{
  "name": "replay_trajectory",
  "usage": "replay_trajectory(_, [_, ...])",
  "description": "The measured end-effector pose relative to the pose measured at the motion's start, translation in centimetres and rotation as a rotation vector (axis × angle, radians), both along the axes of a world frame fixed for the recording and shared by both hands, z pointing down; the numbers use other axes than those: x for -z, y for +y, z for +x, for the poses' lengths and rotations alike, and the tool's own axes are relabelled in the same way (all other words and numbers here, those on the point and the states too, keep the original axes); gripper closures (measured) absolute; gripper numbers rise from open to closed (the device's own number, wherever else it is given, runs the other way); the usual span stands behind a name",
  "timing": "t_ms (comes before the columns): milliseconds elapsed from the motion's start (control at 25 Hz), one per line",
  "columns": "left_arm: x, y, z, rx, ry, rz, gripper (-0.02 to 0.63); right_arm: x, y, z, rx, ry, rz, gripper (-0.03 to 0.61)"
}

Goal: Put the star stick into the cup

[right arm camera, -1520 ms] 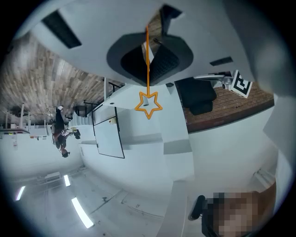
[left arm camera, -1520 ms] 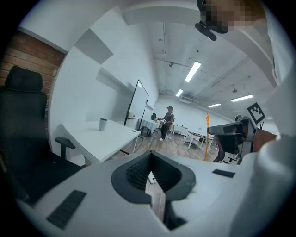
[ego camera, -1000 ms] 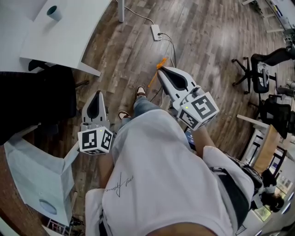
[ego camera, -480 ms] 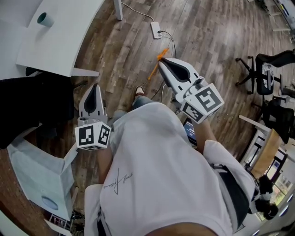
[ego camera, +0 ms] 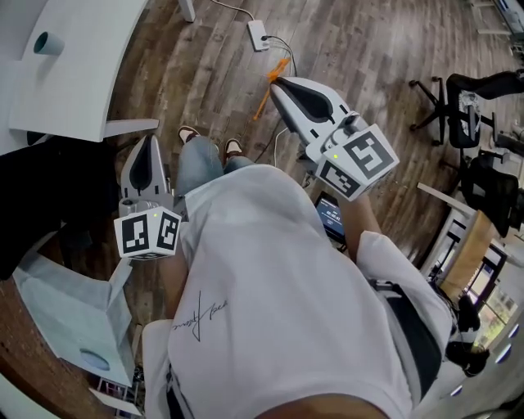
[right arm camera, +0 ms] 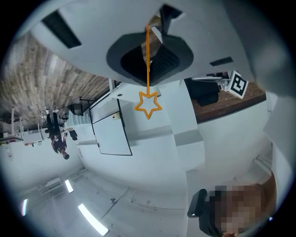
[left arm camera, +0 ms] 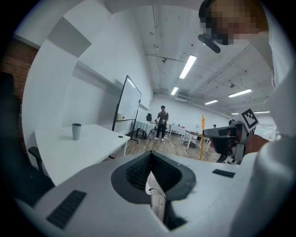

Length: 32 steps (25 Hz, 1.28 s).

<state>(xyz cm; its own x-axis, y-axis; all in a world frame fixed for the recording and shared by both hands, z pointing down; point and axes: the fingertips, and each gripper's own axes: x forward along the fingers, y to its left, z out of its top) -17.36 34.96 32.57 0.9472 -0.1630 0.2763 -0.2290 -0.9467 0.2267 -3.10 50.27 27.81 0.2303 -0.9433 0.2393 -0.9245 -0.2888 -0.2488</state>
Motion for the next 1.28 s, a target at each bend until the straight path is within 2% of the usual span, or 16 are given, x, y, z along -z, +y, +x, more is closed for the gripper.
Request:
replay_trajectory(520, [-0.4, -4.8, 6.7, -0.015, 0.008, -0.03, 0.606, -0.3, -4.4, 5.8, 0.016, -0.023, -0.028, 0.555])
replay_trajectory(840, [-0.2, -10.8, 9.5, 0.011, -0.042, -0.03, 0.606, -0.4, -10.9, 9.5, 0.042, -0.053, -0.023, 0.555])
replay_trajectory(1280, [0.9, -20.6, 13.2, 0.031, -0.03, -0.02, 0.605, 0.3, -21.5, 12.9, 0.085, -0.05, -0.016, 0.555])
